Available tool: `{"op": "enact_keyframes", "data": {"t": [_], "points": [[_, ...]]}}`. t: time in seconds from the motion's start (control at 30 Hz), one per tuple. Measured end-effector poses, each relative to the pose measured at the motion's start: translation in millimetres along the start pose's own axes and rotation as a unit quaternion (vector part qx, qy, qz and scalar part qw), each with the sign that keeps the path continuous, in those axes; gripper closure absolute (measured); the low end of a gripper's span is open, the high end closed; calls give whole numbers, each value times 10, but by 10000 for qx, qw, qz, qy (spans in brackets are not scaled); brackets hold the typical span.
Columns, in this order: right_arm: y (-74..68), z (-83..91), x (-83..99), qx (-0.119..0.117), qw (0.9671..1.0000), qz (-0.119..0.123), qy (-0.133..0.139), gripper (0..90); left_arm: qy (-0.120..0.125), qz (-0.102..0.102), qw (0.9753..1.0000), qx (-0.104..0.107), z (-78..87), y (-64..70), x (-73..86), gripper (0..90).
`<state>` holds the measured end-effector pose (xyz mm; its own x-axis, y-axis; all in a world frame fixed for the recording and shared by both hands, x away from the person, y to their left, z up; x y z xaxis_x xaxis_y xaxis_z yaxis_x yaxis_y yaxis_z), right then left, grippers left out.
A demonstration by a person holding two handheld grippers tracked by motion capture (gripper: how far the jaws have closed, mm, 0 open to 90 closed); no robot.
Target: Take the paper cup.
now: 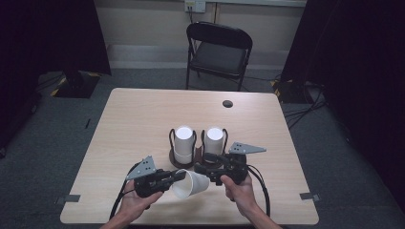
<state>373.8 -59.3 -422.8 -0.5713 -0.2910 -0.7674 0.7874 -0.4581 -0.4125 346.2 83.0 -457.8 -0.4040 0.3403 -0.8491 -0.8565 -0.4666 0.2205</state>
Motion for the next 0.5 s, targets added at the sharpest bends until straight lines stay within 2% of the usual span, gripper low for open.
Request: {"op": "enact_keyframes", "data": {"t": [0.13,0.23,0.27,0.4,0.5], "points": [[-13,19,-10,75,9999,112,-4,306,-67,45,9999,-71,25,-22,13,853],[-11,45,-9,242,9994,263,-35,305,-86,83,9999,-95,41,-40,13,853],[-7,54,-3,334,9988,343,-66,305,-95,99,9999,-84,42,-47,17,854],[-20,72,22,419,9973,578,-157,303,-175,180,9997,-68,47,-57,29,854],[-28,70,78,520,9951,771,-337,292,-236,196,9995,-58,52,-65,35,855]]}}
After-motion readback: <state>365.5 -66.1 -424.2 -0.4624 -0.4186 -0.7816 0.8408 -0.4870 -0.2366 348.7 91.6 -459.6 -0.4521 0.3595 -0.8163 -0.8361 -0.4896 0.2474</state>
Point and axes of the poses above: each handheld gripper's, and its own axes: z roughly backward along the jaws, x roughly out of its underside, y roughly to its right, the point moved 8 cm from there along -z, roughly forward along the jaws, and after that the axes turned 15 degrees about -y, right-handed, at the moved point
